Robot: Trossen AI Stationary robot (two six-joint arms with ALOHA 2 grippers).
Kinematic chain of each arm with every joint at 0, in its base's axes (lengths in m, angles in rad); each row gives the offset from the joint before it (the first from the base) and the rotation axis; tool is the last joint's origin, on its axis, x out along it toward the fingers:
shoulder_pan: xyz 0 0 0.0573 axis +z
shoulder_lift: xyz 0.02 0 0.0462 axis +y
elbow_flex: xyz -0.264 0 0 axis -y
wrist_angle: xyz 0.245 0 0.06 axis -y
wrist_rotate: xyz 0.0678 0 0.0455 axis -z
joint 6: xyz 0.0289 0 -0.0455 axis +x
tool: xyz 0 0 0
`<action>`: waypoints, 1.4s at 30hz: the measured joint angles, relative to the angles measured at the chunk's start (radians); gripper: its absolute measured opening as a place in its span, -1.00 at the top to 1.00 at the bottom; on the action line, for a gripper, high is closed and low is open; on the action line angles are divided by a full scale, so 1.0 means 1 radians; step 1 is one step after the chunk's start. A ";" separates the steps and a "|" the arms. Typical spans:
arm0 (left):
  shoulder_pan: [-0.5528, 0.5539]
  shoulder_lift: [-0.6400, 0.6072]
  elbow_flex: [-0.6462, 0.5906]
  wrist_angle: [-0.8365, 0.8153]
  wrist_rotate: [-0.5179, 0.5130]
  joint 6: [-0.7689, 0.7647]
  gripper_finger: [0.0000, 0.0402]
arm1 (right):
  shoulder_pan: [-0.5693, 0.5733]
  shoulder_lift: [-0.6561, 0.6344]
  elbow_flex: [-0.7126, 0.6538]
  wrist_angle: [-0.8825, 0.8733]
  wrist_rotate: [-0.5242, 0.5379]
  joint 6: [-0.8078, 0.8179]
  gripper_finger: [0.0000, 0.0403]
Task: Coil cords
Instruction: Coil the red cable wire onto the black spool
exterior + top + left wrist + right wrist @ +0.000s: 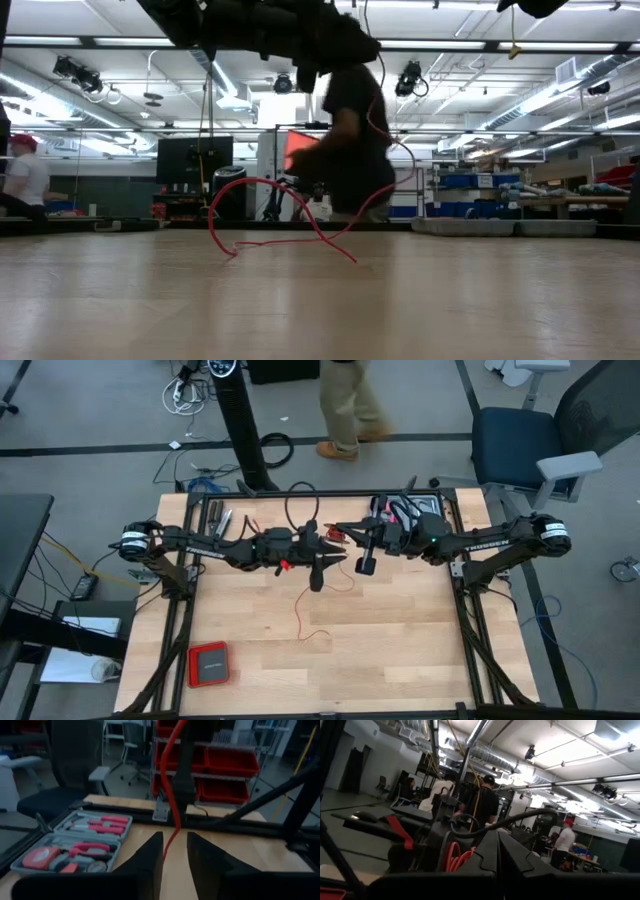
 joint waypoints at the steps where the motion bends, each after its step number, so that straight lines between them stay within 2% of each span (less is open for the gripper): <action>1: 0.000 0.000 0.000 0.012 -0.001 0.001 0.54 | 0.000 0.000 0.000 0.000 0.000 -0.003 0.99; 5: 0.000 0.000 0.000 0.056 -0.015 0.005 0.54 | 0.000 0.009 0.000 0.005 0.001 0.003 0.99; 9: 0.000 0.000 0.000 0.031 -0.056 0.007 0.57 | 0.005 0.012 -0.001 -0.003 0.002 0.004 0.99; 12: 0.000 0.000 0.000 -0.017 -0.079 0.024 0.70 | 0.015 0.011 -0.001 -0.002 0.020 0.005 0.99; 15: 0.000 0.000 0.000 -0.052 -0.098 0.056 0.93 | 0.023 0.010 -0.001 -0.007 0.027 0.005 0.99; 19: 0.002 0.000 0.000 -0.078 -0.108 0.075 0.98 | 0.034 0.005 -0.001 -0.042 0.039 0.004 0.99; 27: 0.003 -0.040 0.000 -0.185 -0.162 0.159 0.99 | 0.060 -0.060 -0.001 -0.203 0.108 0.013 0.99; 37: 0.003 -0.100 0.001 -0.299 -0.181 0.184 1.00 | 0.072 -0.140 -0.001 -0.546 0.188 0.095 0.99; 42: 0.003 -0.153 0.001 -0.388 -0.184 0.193 1.00 | 0.073 -0.159 -0.001 -0.649 0.231 0.097 0.99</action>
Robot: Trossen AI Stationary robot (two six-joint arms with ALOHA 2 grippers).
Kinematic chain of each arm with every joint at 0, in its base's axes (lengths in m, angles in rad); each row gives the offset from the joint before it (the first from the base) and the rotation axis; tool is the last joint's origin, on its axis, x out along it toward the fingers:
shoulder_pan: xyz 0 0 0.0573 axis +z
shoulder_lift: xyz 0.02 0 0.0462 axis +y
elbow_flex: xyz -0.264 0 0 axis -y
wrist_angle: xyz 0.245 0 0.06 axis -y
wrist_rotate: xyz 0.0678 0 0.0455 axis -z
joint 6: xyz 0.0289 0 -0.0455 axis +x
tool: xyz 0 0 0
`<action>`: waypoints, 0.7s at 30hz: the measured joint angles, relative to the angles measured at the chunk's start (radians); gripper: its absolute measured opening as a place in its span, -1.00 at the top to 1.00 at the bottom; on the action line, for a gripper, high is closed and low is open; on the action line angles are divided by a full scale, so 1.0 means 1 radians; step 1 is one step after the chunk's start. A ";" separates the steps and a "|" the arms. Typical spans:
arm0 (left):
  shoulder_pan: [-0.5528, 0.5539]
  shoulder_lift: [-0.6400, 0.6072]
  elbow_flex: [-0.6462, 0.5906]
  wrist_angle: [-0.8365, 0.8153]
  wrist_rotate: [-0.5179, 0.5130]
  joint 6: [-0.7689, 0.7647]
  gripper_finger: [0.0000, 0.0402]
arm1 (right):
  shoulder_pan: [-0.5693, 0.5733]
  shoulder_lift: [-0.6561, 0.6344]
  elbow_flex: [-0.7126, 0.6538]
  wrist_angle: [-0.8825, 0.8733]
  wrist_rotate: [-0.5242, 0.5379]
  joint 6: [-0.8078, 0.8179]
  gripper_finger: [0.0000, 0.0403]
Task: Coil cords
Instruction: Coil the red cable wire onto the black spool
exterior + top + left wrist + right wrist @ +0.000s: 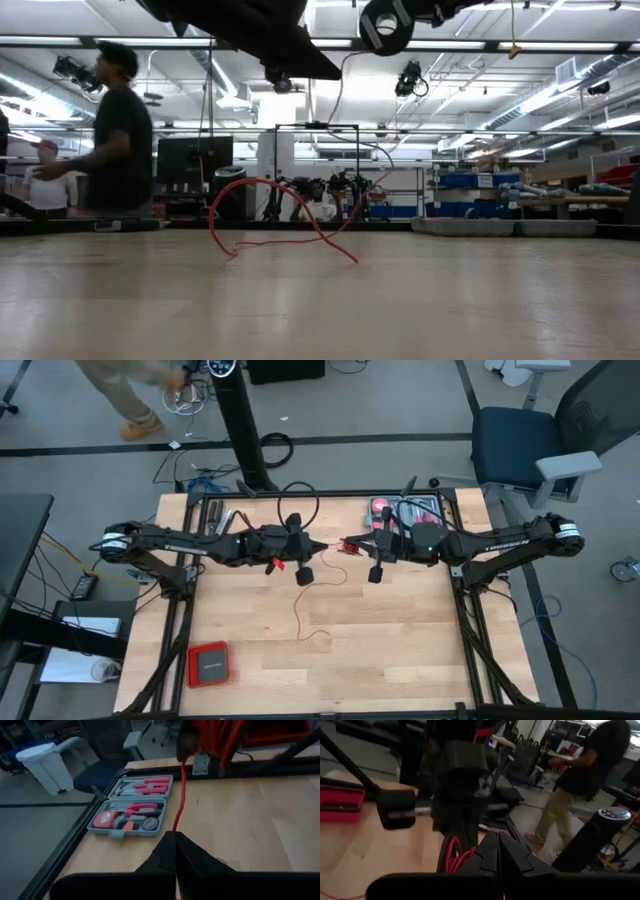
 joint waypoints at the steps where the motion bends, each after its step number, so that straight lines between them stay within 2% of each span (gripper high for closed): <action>1: 0.000 -0.010 0.000 -0.013 0.000 0.006 1.00 | 0.000 0.000 0.000 -0.010 0.000 -0.006 0.99; 5: 0.000 -0.051 0.000 -0.029 0.000 0.015 1.00 | 0.000 0.011 0.000 -0.054 0.002 -0.040 0.99; 8: -0.003 -0.057 0.000 0.000 0.031 0.006 1.00 | -0.002 0.038 0.000 -0.067 0.044 -0.073 0.99; 12: -0.004 -0.054 0.000 0.036 0.096 -0.036 1.00 | -0.003 0.082 0.000 -0.022 0.115 -0.129 0.99; 18: -0.006 -0.052 0.000 0.026 0.082 -0.071 1.00 | -0.002 0.116 0.000 0.022 0.177 -0.171 0.99; 21: -0.006 -0.047 0.000 0.012 0.134 -0.106 1.00 | -0.003 0.102 0.000 0.040 0.182 -0.163 1.00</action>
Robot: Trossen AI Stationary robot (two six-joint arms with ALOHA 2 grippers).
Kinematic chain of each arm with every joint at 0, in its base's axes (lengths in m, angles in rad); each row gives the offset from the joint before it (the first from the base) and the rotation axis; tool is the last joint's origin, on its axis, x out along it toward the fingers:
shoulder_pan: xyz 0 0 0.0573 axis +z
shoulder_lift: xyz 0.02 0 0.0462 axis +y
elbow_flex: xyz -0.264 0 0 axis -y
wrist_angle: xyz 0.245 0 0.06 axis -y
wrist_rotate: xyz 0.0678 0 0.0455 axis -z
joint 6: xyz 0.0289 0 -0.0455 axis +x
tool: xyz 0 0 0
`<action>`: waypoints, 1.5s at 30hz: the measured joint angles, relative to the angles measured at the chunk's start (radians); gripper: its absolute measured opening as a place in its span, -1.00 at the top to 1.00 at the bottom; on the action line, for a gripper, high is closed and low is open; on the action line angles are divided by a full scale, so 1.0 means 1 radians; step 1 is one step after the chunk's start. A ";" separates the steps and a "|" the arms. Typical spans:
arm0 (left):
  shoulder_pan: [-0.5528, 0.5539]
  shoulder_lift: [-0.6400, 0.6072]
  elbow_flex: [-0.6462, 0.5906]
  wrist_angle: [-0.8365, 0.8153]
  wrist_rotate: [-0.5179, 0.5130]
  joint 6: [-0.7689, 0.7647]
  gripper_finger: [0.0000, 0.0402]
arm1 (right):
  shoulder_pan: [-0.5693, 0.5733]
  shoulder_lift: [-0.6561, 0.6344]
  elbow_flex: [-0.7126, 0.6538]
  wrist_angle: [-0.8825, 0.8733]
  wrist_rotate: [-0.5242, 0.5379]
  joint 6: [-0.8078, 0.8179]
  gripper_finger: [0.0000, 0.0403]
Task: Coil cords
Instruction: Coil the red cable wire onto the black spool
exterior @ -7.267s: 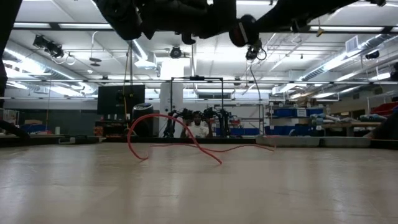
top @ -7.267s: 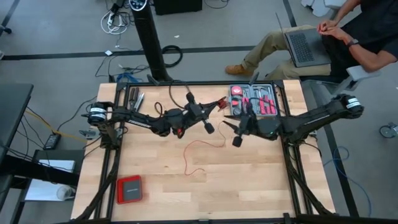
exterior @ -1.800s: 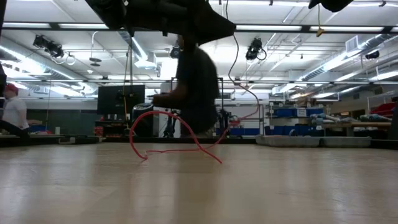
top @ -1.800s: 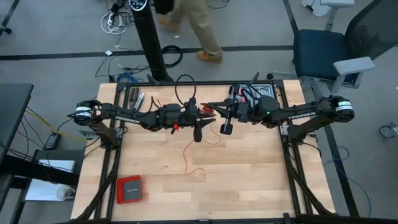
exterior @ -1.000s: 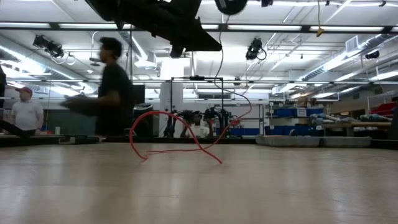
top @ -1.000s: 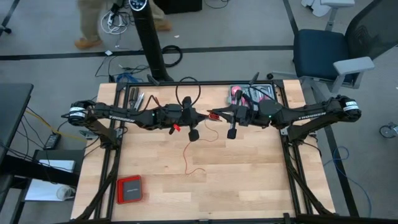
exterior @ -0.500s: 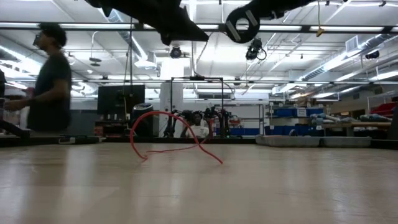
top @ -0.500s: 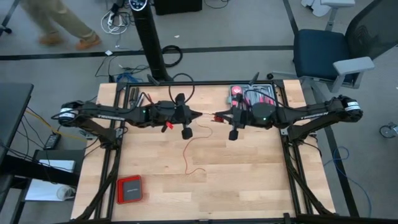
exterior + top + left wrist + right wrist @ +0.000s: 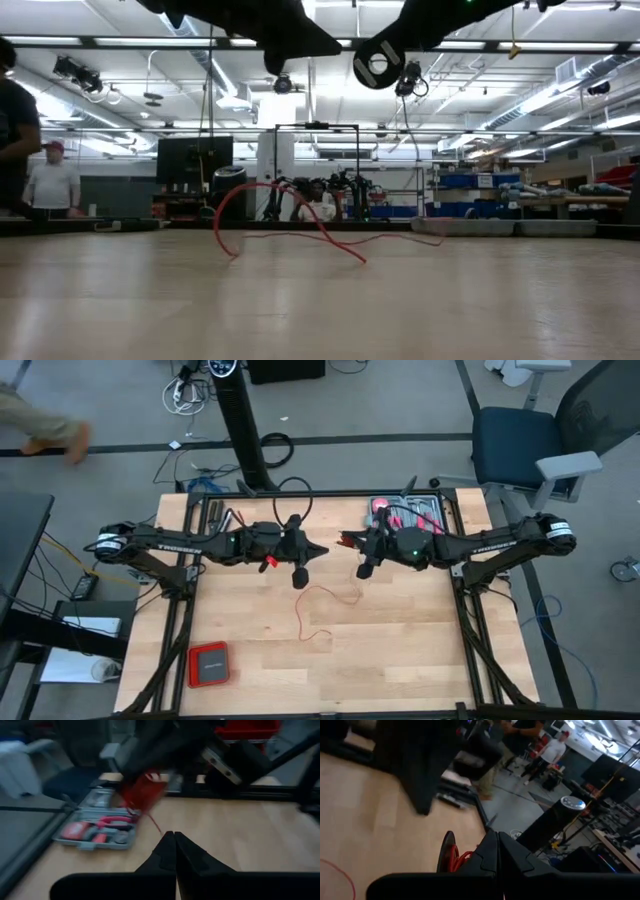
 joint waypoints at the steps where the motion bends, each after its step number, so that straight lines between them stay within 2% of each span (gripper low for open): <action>1: 0.000 0.007 0.000 0.003 0.017 -0.009 1.00 | 0.002 -0.007 0.000 0.011 -0.002 0.000 1.00; 7: -0.014 0.056 -0.016 0.063 0.081 -0.067 1.00 | 0.003 -0.041 0.000 0.036 -0.070 0.097 1.00; 13: -0.041 0.214 -0.019 0.275 0.125 -0.167 0.96 | 0.022 -0.041 0.000 0.079 -0.080 0.114 1.00; 18: -0.039 0.334 -0.019 0.397 0.120 -0.255 0.75 | 0.048 -0.042 0.000 0.103 -0.081 0.100 0.99; 23: -0.027 0.402 -0.018 0.486 0.094 -0.295 0.46 | 0.068 -0.042 0.000 0.131 -0.081 0.095 0.99; 27: -0.026 0.440 -0.019 0.579 0.073 -0.293 0.34 | 0.071 -0.042 0.000 0.148 -0.081 0.094 0.99; 35: -0.026 0.449 -0.018 0.675 0.003 -0.236 0.32 | 0.071 -0.033 0.000 0.190 -0.094 0.097 0.99; 40: -0.028 0.449 -0.018 0.721 -0.003 -0.211 0.32 | 0.071 -0.031 -0.002 0.198 -0.099 0.098 0.99; 45: -0.028 0.449 -0.017 0.739 -0.021 -0.209 0.41 | 0.071 -0.031 -0.006 0.210 -0.107 0.105 0.99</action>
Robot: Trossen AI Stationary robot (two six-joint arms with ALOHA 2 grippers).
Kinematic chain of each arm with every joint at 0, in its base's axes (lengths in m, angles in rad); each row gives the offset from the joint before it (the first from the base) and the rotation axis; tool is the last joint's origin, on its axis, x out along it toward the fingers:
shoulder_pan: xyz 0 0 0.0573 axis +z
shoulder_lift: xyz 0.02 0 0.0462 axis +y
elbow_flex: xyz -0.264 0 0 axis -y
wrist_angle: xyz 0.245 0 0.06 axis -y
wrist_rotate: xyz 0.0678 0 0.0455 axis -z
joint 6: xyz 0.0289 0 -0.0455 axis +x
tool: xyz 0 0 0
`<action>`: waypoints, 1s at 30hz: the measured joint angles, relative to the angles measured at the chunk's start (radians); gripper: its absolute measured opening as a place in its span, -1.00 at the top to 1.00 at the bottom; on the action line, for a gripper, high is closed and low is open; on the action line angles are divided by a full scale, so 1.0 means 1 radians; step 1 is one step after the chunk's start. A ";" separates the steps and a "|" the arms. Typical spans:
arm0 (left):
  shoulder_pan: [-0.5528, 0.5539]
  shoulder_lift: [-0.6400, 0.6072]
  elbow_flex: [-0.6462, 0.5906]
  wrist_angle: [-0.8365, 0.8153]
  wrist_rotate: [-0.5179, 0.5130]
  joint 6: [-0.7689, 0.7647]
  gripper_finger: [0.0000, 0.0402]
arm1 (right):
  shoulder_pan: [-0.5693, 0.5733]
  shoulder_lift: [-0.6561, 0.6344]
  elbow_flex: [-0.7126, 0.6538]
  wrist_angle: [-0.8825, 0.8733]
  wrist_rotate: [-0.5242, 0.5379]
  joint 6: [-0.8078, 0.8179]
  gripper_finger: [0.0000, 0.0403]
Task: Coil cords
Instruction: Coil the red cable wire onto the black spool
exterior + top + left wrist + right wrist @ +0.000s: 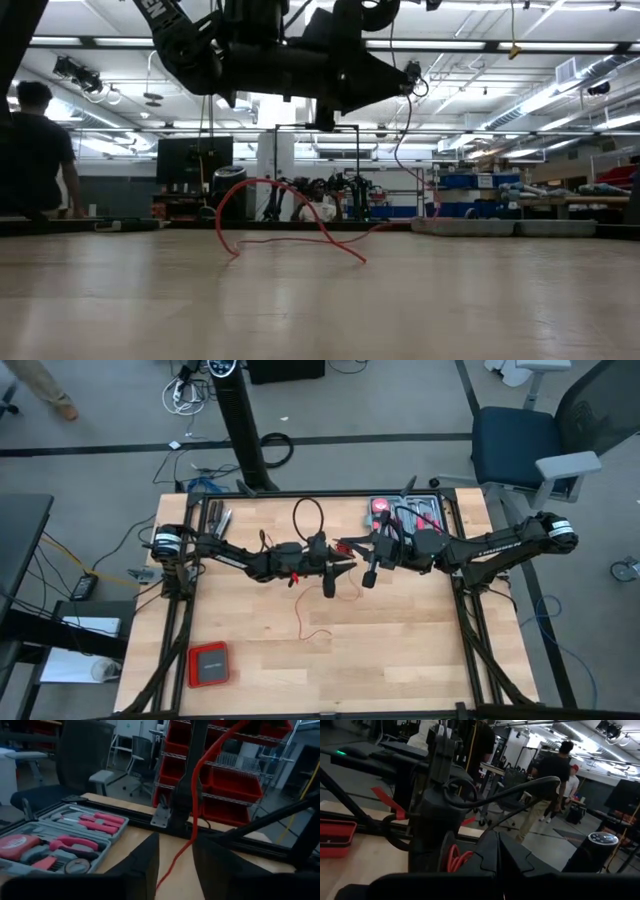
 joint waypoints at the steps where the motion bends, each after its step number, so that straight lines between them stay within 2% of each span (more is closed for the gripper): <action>1: 0.000 0.000 0.001 0.000 0.000 0.008 0.45 | 0.000 0.000 0.000 0.000 -0.001 0.000 0.99; 7: -0.003 0.000 0.001 -0.010 0.022 0.021 0.94 | 0.000 0.000 0.000 -0.002 -0.002 0.000 0.99; 14: 0.004 0.000 0.001 -0.065 0.022 0.040 0.99 | 0.006 -0.001 0.000 -0.017 0.001 -0.001 0.99; 21: 0.034 -0.004 0.001 -0.176 0.022 0.075 1.00 | 0.030 -0.021 0.000 -0.150 0.038 -0.008 0.99; 25: 0.054 -0.047 0.001 -0.307 0.094 0.083 1.00 | 0.030 -0.054 0.000 -0.270 0.040 -0.009 0.99; 30: 0.072 -0.150 0.001 -0.512 0.096 0.125 1.00 | 0.028 -0.107 0.000 -0.386 0.034 -0.027 0.99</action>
